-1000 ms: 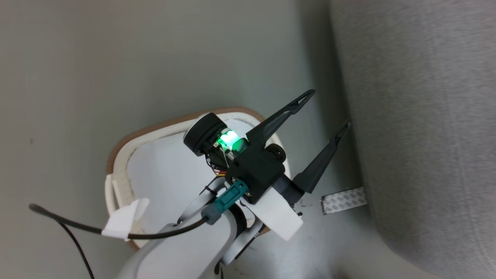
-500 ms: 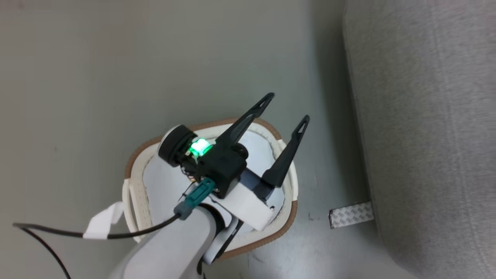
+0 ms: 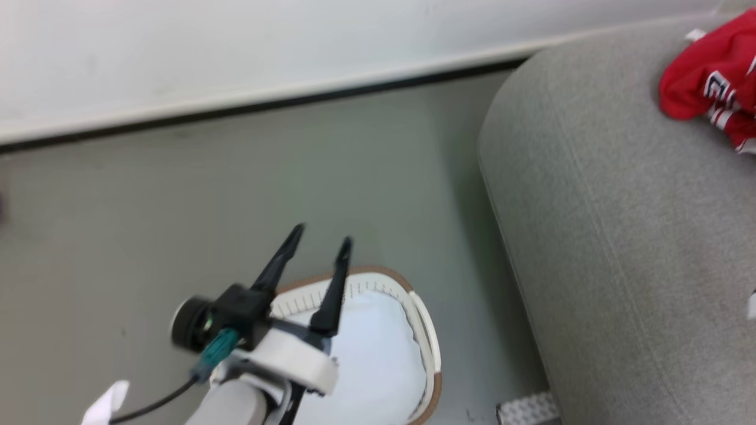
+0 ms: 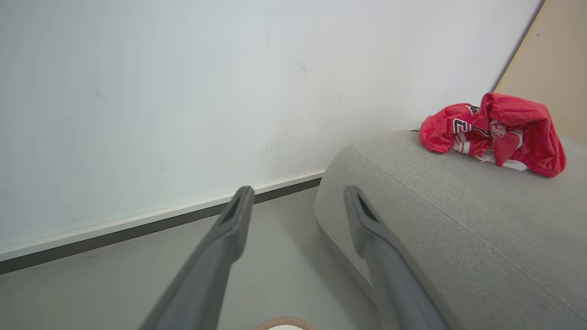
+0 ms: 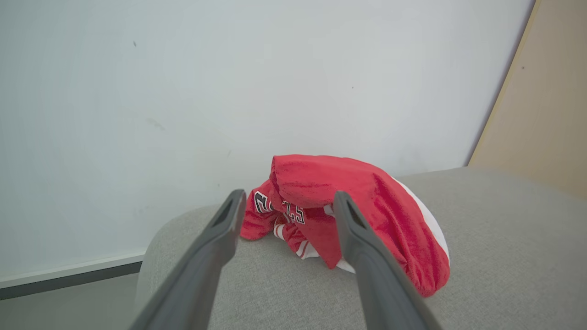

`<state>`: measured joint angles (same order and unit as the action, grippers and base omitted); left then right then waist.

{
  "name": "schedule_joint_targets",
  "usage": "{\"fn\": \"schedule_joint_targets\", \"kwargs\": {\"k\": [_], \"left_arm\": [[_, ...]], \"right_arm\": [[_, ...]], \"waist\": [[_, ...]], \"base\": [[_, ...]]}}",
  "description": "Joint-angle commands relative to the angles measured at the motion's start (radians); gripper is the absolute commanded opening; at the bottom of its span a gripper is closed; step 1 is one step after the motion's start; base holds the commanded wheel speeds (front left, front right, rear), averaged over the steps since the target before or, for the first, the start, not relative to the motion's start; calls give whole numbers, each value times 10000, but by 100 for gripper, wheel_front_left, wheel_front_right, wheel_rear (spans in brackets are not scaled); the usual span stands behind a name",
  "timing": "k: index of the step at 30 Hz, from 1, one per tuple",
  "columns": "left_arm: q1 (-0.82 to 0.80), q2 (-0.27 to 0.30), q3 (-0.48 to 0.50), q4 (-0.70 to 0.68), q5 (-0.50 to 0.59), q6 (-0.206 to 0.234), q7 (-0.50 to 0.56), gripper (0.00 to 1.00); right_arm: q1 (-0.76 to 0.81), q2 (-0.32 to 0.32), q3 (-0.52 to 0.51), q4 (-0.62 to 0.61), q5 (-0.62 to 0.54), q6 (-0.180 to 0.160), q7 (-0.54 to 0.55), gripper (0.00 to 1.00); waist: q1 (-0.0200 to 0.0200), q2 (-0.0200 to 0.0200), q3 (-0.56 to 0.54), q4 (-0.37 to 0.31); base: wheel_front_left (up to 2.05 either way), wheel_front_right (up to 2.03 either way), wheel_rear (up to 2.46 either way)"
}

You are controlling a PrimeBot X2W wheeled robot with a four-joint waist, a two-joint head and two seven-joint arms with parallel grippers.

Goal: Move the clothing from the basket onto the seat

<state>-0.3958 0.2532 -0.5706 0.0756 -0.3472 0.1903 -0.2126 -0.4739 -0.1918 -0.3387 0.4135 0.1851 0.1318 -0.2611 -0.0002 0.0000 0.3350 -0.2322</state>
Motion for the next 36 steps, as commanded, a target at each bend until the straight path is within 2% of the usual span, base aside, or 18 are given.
{"fn": "schedule_joint_targets", "kwargs": {"k": [1,6,9,14,24,36], "left_arm": [[502,71,235,136,-261,204,-209,100],[1758,63,975,508,-554,608,-488,100],[2427,-27,1416,497,-560,655,-513,100],[3557,-224,2411,103,72,671,-515,100],[4773,-1010,3894,110,944,-237,-517,100],[4844,-1593,4683,559,1644,-1144,-518,100]], "right_arm": [[573,116,285,-461,-49,-24,-20,100],[1998,522,1136,-1535,-254,-24,-20,100],[2720,762,1422,-1927,-330,-24,-20,100],[3732,1110,2044,-2323,-533,-23,-20,100],[4671,1404,2828,-1988,-591,-23,-20,100],[4680,1429,3192,-1565,-413,-23,-20,100]], "waist": [[2,0,-1096,226],[2,0,-2140,606],[2,0,-2665,832],[2,0,-3221,1149],[2,0,-3699,1683],[2,0,-3797,1786]], "base": [[0,0,0],[0,0,0],[0,0,0],[0,0,0],[0,0,0],[0,0,0]]}}
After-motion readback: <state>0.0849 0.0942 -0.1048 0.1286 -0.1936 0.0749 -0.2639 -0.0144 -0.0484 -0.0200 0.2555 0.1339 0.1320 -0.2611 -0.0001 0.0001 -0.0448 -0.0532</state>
